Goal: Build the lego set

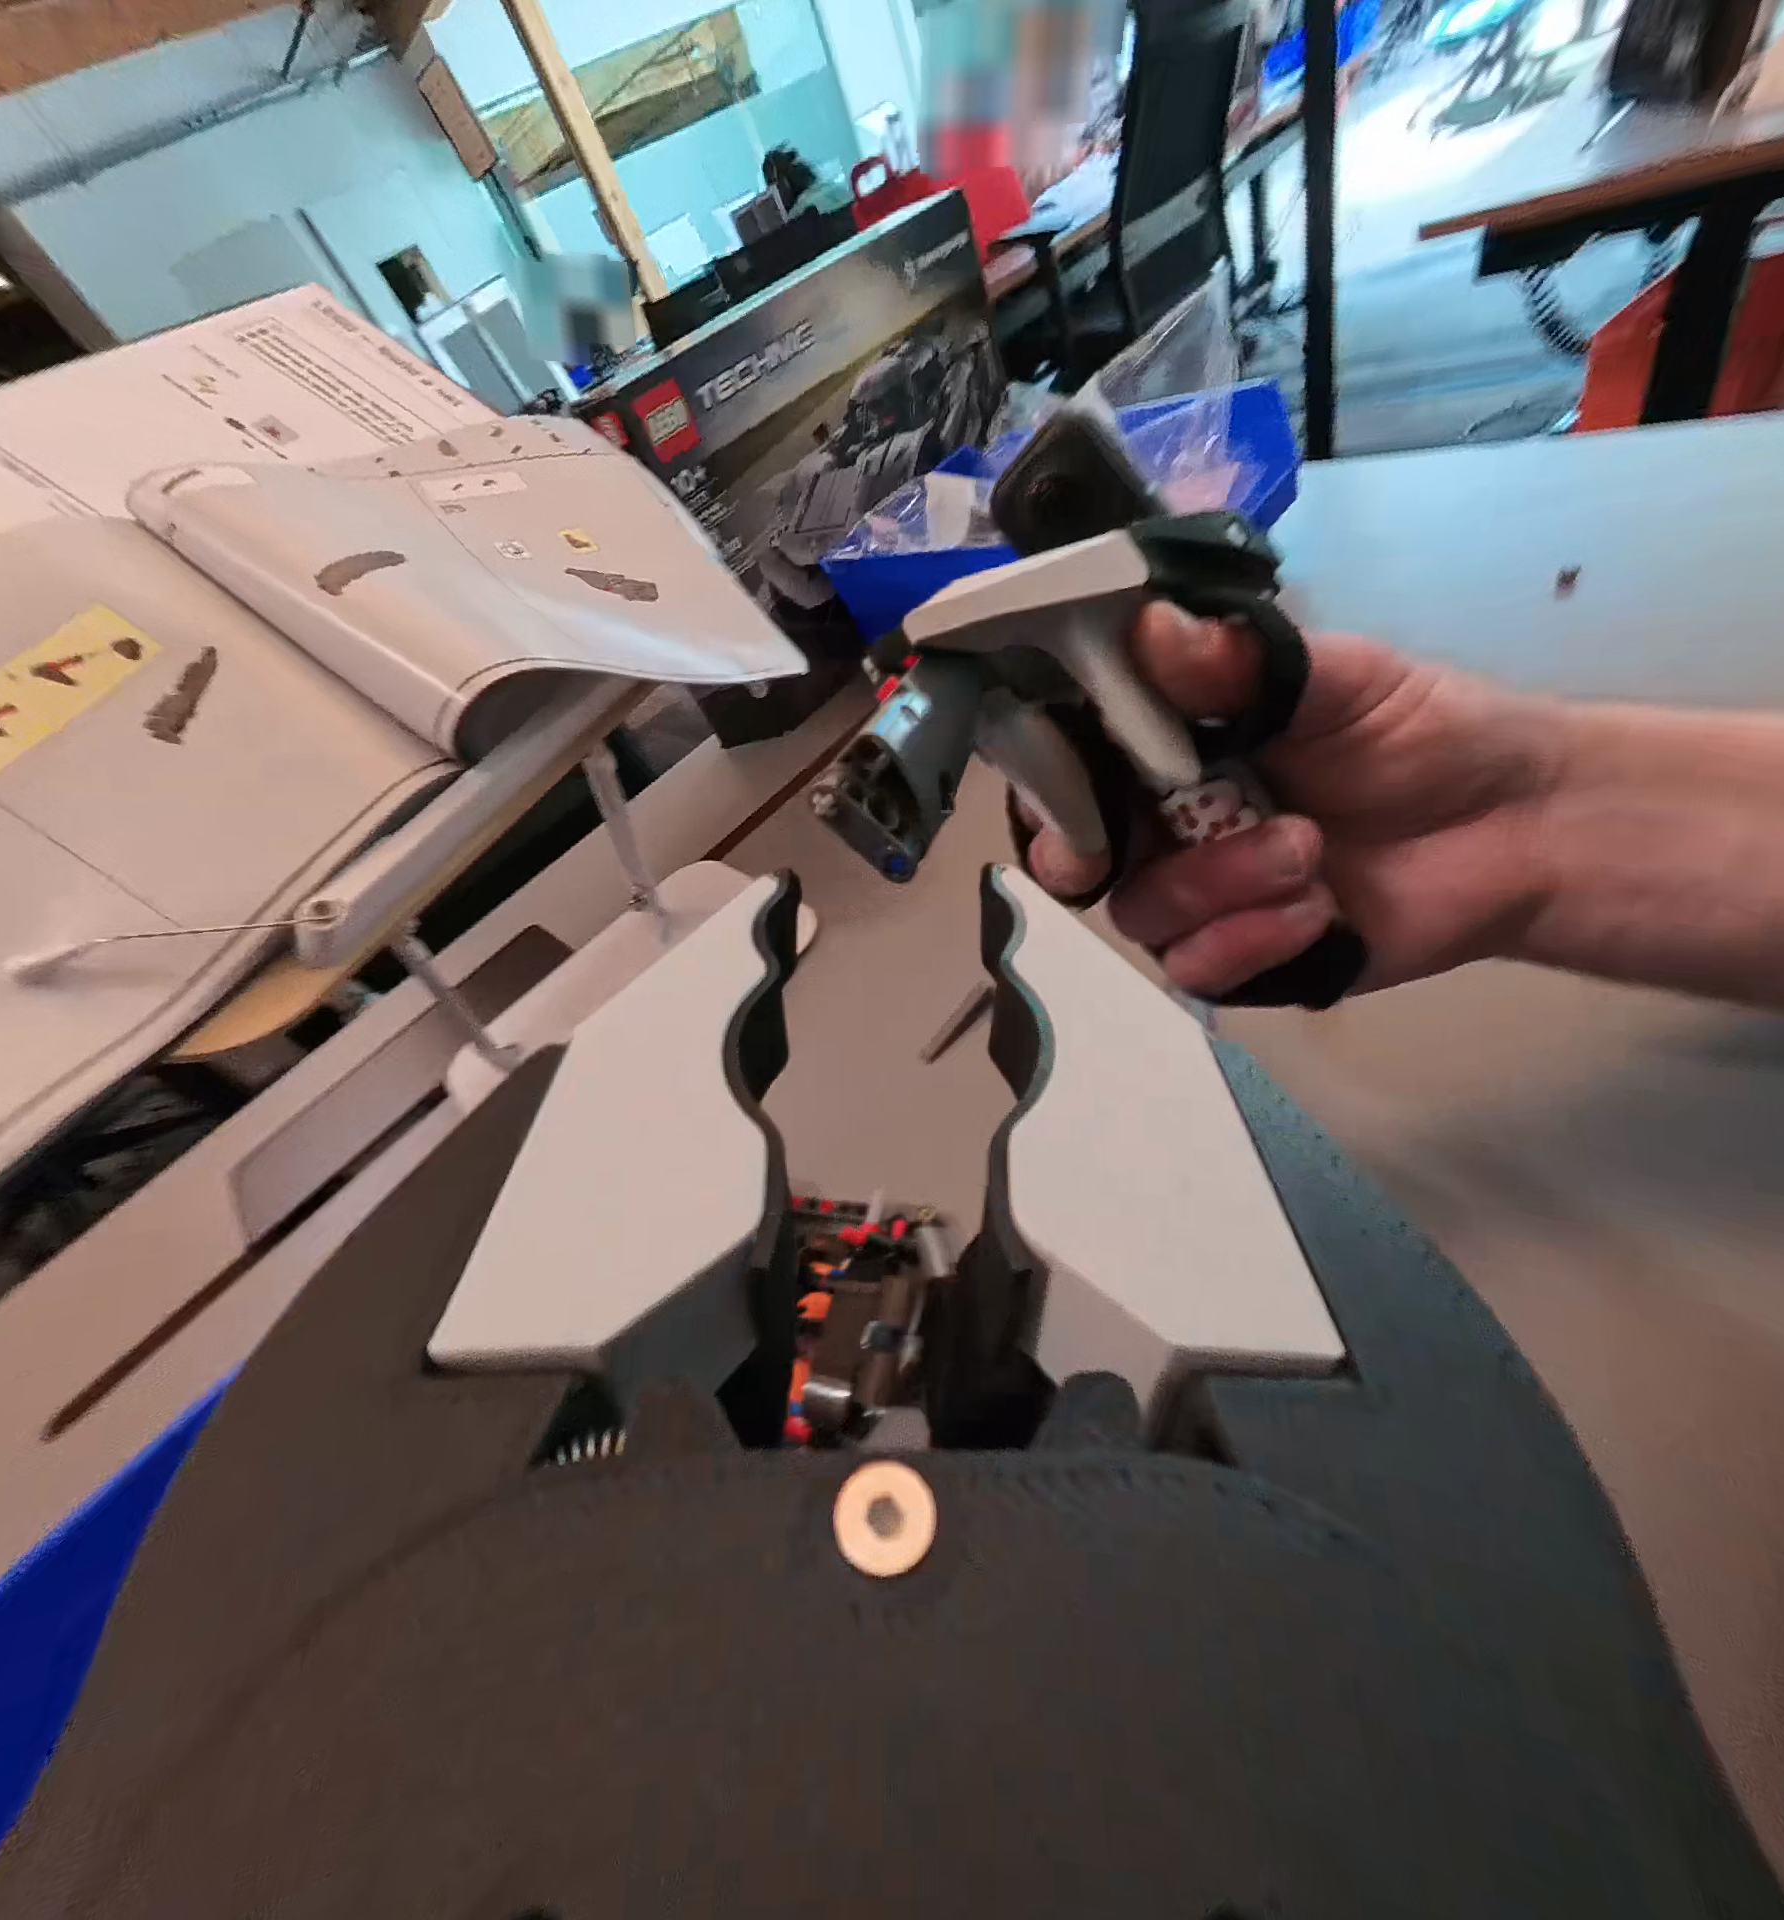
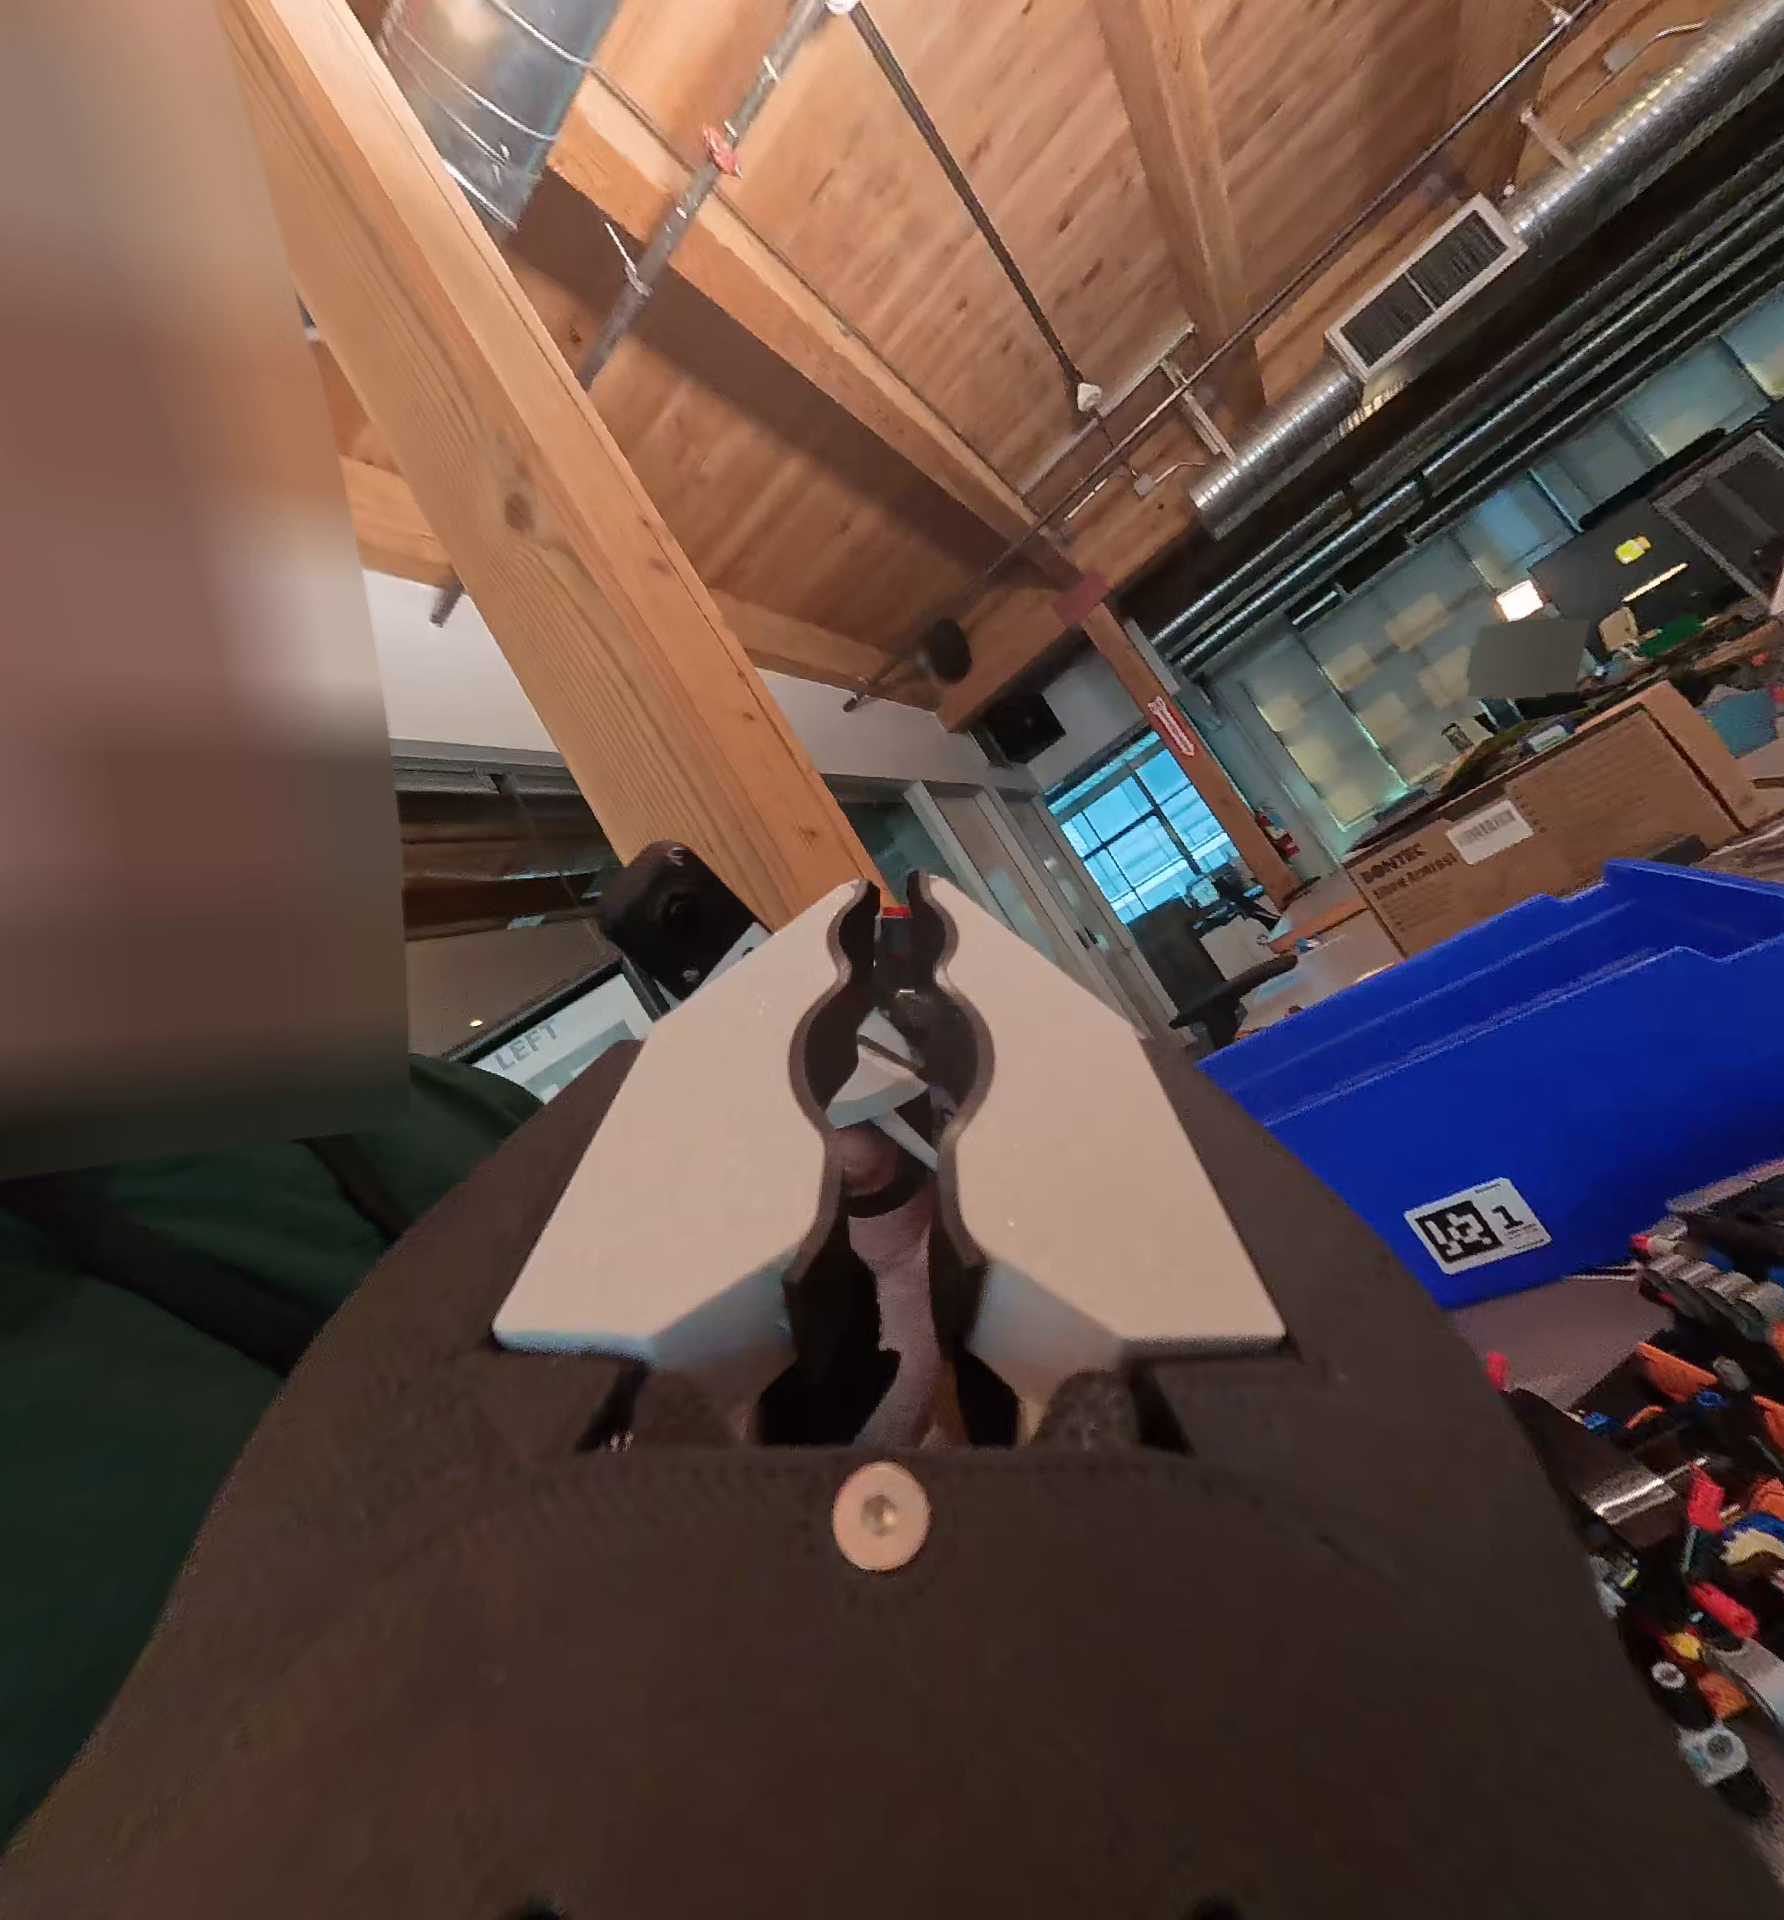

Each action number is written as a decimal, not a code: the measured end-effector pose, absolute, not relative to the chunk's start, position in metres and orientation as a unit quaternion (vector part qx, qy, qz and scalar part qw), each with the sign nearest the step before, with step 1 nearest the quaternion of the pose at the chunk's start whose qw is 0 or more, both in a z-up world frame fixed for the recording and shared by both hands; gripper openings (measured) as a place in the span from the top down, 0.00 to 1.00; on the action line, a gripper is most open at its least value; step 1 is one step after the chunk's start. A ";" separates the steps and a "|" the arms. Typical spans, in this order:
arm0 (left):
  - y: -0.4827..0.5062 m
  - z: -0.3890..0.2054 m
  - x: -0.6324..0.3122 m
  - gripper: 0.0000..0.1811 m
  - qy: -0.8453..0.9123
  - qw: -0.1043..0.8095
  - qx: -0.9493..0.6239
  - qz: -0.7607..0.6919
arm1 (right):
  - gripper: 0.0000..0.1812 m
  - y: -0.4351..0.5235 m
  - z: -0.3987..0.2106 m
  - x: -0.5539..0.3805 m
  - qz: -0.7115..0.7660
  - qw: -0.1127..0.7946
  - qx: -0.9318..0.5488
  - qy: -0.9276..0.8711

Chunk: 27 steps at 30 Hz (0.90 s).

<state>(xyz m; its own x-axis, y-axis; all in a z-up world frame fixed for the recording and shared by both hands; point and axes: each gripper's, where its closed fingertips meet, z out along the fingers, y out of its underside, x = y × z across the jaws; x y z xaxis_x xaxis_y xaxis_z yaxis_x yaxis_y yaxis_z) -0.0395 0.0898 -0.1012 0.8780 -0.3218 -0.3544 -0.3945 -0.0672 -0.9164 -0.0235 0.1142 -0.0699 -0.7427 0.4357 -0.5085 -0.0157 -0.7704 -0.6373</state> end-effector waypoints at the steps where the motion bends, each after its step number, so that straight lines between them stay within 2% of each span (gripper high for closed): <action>1: 0.089 -0.100 -0.037 0.82 0.239 0.642 -0.728 0.000 | 0.98 0.115 -0.070 -0.023 0.884 0.121 -0.330 -0.308; 7: 0.092 -0.099 -0.029 0.93 0.193 0.650 -0.723 -0.132 | 0.97 0.108 -0.073 -0.027 0.900 0.063 -0.308 -0.302; 9: 0.092 -0.099 -0.030 0.94 0.178 0.654 -0.717 -0.162 | 0.97 0.109 -0.075 -0.031 0.890 0.080 -0.325 -0.310; 10: 0.092 -0.098 -0.033 0.94 0.170 0.657 -0.715 -0.168 | 0.96 0.109 -0.077 -0.033 0.877 0.106 -0.339 -0.324; 12: 0.092 -0.099 -0.041 0.94 0.157 0.656 -0.720 -0.164 | 0.85 0.109 -0.077 -0.035 0.850 0.149 -0.360 -0.353; 15: 0.093 -0.100 -0.051 0.94 0.145 0.643 -0.737 -0.152 | 0.73 0.118 -0.086 -0.038 0.746 0.299 -0.411 -0.431; 19: 0.094 -0.107 -0.052 0.94 0.145 0.617 -0.762 -0.133 | 0.70 0.114 -0.106 -0.043 0.477 0.487 -0.413 -0.603; 21: 0.096 -0.113 -0.048 0.94 0.150 0.598 -0.777 -0.128 | 0.69 0.115 -0.118 -0.049 0.325 0.551 -0.387 -0.665; 23: 0.097 -0.118 -0.044 0.94 0.152 0.585 -0.787 -0.123 | 0.69 0.113 -0.125 -0.055 0.222 0.587 -0.357 -0.692; 27: 0.098 -0.128 -0.043 0.95 0.141 0.568 -0.801 -0.124 | 0.78 0.107 -0.136 -0.066 0.168 0.603 -0.338 -0.703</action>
